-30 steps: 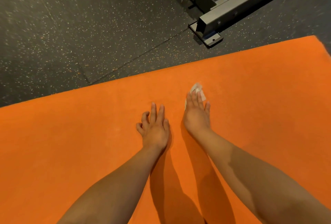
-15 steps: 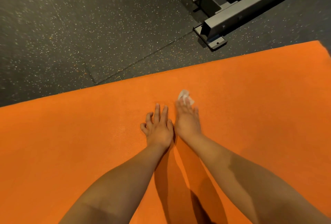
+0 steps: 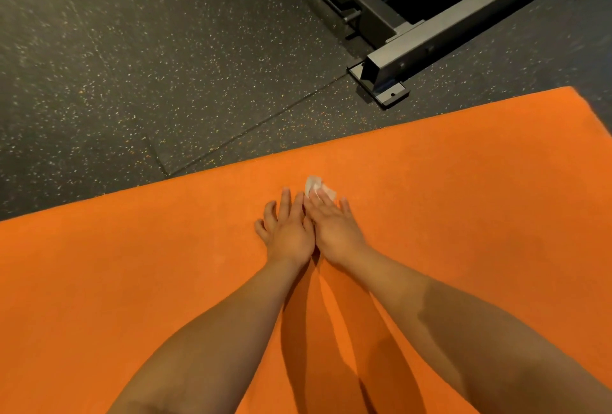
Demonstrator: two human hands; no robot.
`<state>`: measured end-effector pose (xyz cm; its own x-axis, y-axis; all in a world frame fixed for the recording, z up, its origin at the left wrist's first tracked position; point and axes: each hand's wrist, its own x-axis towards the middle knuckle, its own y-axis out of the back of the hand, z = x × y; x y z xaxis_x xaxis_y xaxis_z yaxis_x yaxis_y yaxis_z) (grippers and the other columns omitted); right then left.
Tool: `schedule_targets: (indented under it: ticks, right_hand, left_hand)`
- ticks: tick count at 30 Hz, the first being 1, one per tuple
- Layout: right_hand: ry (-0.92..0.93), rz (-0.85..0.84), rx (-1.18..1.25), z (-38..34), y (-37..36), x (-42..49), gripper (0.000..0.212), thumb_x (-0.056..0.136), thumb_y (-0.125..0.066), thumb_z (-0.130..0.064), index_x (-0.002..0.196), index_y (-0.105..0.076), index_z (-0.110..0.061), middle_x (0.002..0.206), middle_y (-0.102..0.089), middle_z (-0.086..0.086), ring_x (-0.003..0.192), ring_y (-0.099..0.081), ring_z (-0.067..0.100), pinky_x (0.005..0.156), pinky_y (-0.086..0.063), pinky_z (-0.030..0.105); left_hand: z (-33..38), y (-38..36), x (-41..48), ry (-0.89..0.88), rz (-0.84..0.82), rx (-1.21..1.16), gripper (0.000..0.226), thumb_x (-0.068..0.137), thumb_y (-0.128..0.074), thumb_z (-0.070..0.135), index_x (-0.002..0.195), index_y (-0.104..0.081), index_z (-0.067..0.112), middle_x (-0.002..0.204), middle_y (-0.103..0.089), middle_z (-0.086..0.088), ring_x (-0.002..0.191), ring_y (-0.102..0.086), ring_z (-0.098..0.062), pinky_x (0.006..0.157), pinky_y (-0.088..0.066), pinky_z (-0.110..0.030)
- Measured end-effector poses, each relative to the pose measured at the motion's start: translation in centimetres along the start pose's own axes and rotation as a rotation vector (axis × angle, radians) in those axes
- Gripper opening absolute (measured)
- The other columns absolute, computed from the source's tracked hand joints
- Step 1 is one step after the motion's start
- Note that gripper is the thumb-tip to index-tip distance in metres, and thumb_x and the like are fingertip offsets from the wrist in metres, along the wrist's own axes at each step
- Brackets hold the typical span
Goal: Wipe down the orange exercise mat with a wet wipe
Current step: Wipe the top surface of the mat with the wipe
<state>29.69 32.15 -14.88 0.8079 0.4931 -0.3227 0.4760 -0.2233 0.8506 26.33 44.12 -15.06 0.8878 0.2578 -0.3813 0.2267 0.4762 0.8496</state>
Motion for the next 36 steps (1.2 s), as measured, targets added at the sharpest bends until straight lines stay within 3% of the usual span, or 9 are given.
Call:
schedule_targets:
  ticks: [2, 6, 9, 12, 14, 18, 24, 31, 36]
  right_hand:
    - [-0.044, 0.034, -0.088, 2.1, 0.8, 0.5, 0.07, 0.101, -0.034, -0.016, 0.163, -0.003, -0.024, 0.169, 0.005, -0.006, 0.155, 0.009, 0.012, 0.123, 0.008, 0.051]
    - [-0.41, 0.178, -0.01, 5.5, 2.1, 1.6, 0.076, 0.096, -0.035, -0.006, 0.163, -0.002, -0.017, 0.17, 0.009, 0.002, 0.155, 0.014, 0.018, 0.122, 0.007, 0.053]
    - [-0.263, 0.133, 0.036, 3.3, 1.5, 2.4, 0.074, 0.098, -0.038, -0.01, 0.163, -0.004, -0.016, 0.17, 0.006, 0.004, 0.156, 0.012, 0.017, 0.122, 0.009, 0.048]
    - [-0.05, 0.074, -0.009, 2.5, 1.1, 2.7, 0.064, 0.105, -0.035, -0.021, 0.163, -0.006, -0.023, 0.17, 0.001, -0.003, 0.155, 0.01, 0.011, 0.122, 0.012, 0.045]
    - [-0.104, 0.082, -0.08, 4.1, 1.8, 3.0, 0.071, 0.101, -0.035, -0.014, 0.163, -0.002, -0.026, 0.17, 0.004, -0.005, 0.155, 0.01, 0.01, 0.121, 0.012, 0.048]
    - [-0.471, 0.225, 0.022, 6.9, 3.8, 3.8, 0.077, 0.094, -0.036, -0.005, 0.163, -0.004, -0.018, 0.17, 0.006, 0.0, 0.155, 0.012, 0.016, 0.121, 0.009, 0.054]
    - [-0.024, 0.11, 0.002, 3.0, 2.5, 5.5, 0.07, 0.101, -0.045, -0.024, 0.162, -0.012, -0.022, 0.17, -0.002, -0.003, 0.155, 0.008, 0.01, 0.123, 0.012, 0.047]
    - [-0.513, 0.281, 0.079, 6.2, 4.9, 9.5, 0.073, 0.097, -0.033, -0.009, 0.162, -0.001, -0.016, 0.17, 0.008, 0.002, 0.154, 0.017, 0.016, 0.12, 0.013, 0.056]
    - [-0.194, 0.226, 0.086, 2.8, 3.3, 9.9, 0.073, 0.097, -0.041, -0.01, 0.162, -0.009, -0.016, 0.17, -0.002, 0.002, 0.156, 0.007, 0.012, 0.124, 0.01, 0.044]
  left_hand:
    - [-0.3, -0.2, 0.2, -0.001, 0.003, 0.015, 0.054, 0.102, -0.029, 0.046, 0.155, -0.015, 0.047, 0.167, 0.005, 0.016, 0.149, -0.002, -0.024, 0.116, -0.007, -0.053]
    - [-0.3, 0.1, 0.6, 0.004, 0.002, 0.012, 0.054, 0.1, -0.034, 0.047, 0.152, -0.021, 0.046, 0.165, -0.001, 0.015, 0.145, -0.006, -0.024, 0.114, -0.01, -0.052]
    - [0.5, 0.5, 1.4, 0.003, 0.054, 0.01, 0.052, 0.099, -0.036, 0.044, 0.15, -0.026, 0.044, 0.165, -0.007, 0.012, 0.142, -0.013, -0.026, 0.112, -0.015, -0.052]
    - [1.8, 0.7, 2.9, -0.025, 0.028, 0.013, 0.054, 0.103, -0.03, 0.046, 0.155, -0.017, 0.044, 0.168, 0.004, 0.011, 0.149, -0.001, -0.026, 0.116, -0.007, -0.056]
    - [2.4, 0.7, 3.7, 0.031, -0.017, -0.008, 0.057, 0.103, -0.027, 0.048, 0.157, -0.009, 0.045, 0.167, 0.012, 0.013, 0.15, 0.006, -0.025, 0.117, 0.0, -0.057]
    - [2.7, 0.0, 3.8, 0.041, -0.021, -0.006, 0.058, 0.104, -0.023, 0.049, 0.157, -0.001, 0.046, 0.165, 0.019, 0.014, 0.15, 0.013, -0.024, 0.116, 0.006, -0.058]
    - [3.0, -0.1, 4.3, 0.059, -0.043, -0.015, 0.058, 0.103, -0.02, 0.049, 0.156, 0.004, 0.048, 0.163, 0.023, 0.017, 0.149, 0.017, -0.022, 0.117, 0.009, -0.057]
    - [2.8, 0.0, 4.5, 0.064, -0.055, -0.023, 0.06, 0.102, -0.024, 0.048, 0.155, 0.004, 0.049, 0.163, 0.025, 0.016, 0.148, 0.019, -0.022, 0.116, 0.012, -0.057]
    - [2.5, 0.0, 5.2, 0.037, -0.055, -0.034, 0.06, 0.102, -0.026, 0.047, 0.155, 0.002, 0.049, 0.163, 0.024, 0.018, 0.148, 0.019, -0.021, 0.116, 0.012, -0.057]
